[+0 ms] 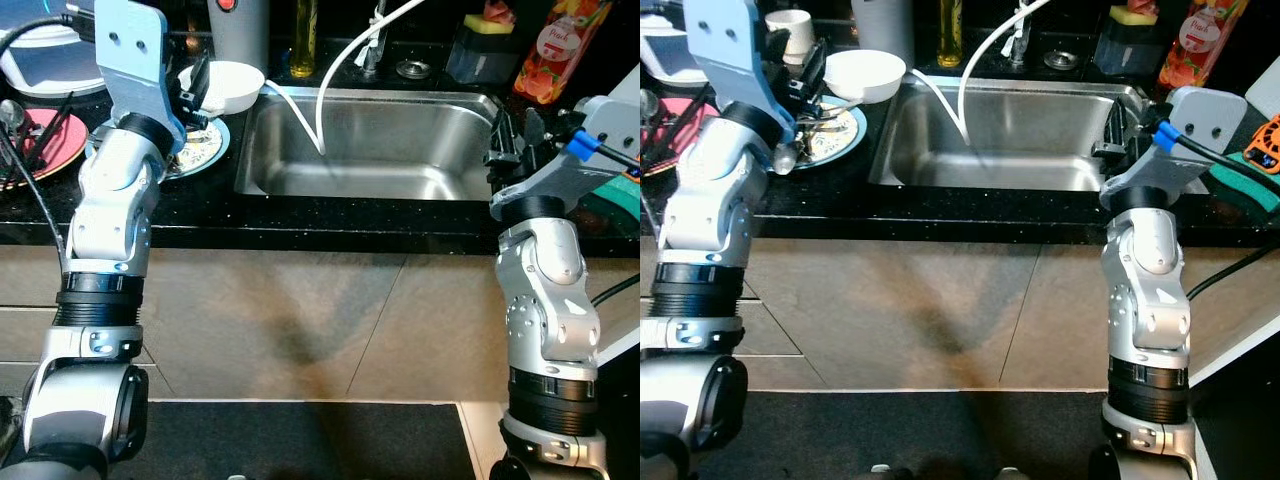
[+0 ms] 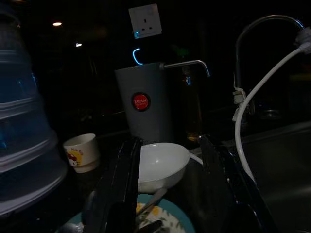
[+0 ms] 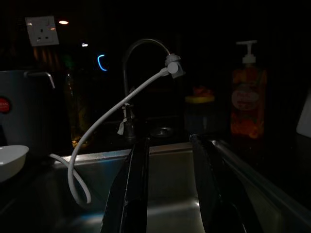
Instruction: Kitchen organization
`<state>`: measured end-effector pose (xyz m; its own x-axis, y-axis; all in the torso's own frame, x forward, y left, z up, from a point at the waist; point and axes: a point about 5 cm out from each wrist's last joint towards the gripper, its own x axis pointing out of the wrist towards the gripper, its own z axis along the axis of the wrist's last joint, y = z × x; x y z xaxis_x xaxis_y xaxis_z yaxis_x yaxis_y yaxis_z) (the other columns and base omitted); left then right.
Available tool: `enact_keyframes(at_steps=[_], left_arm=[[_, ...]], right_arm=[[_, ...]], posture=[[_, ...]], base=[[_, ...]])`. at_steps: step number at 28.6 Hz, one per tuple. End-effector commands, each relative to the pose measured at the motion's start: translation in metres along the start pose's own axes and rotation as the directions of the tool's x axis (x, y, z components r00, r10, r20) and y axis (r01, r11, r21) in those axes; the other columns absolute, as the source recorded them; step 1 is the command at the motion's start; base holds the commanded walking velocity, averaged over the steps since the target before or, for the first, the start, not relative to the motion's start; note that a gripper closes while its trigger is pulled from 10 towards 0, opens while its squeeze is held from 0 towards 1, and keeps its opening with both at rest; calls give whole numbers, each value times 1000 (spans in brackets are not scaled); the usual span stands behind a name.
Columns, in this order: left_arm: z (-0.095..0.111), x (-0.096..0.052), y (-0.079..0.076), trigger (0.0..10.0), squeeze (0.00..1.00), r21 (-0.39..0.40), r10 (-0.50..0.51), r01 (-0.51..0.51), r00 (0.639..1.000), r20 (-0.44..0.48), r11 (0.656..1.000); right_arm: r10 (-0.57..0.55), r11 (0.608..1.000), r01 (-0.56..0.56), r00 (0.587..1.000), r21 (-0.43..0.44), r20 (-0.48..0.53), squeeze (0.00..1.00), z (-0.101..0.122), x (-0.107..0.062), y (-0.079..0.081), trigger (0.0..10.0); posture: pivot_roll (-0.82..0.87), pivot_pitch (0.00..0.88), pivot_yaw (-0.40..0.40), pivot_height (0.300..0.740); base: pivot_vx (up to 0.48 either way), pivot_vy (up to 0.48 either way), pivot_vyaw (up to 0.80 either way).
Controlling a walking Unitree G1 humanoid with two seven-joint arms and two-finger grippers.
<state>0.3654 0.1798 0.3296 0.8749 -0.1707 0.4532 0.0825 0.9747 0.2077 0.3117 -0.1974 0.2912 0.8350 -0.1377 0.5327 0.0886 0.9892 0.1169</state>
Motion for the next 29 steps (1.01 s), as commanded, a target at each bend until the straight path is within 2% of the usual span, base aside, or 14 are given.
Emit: enact_keyframes(at_steps=[1,20,25,29], left_arm=[[-2,2,-1,10000,0,0,2,-2,1000,-9,1000],[-5,5,-1,10000,0,8,12,-12,1000,-22,1000],[-7,7,-4,10000,0,41,10,-8,999,-37,999],[-12,9,-6,10000,0,86,-10,18,996,-90,996]], right_arm=[[-2,1000,2,1000,-2,4,0,0,-2,0,10000],[-9,1000,9,1000,-5,3,0,0,-4,-2,10000],[-10,1000,10,1000,-5,4,0,0,-4,-3,10000],[-11,1000,11,1000,-4,6,0,0,-4,-2,10000]], posture=[[7,62,-5,740],[4,66,0,740],[4,66,0,740],[4,66,3,740]], base=[[0,292,0],[0,340,0],[0,0,0],[0,0,0]])
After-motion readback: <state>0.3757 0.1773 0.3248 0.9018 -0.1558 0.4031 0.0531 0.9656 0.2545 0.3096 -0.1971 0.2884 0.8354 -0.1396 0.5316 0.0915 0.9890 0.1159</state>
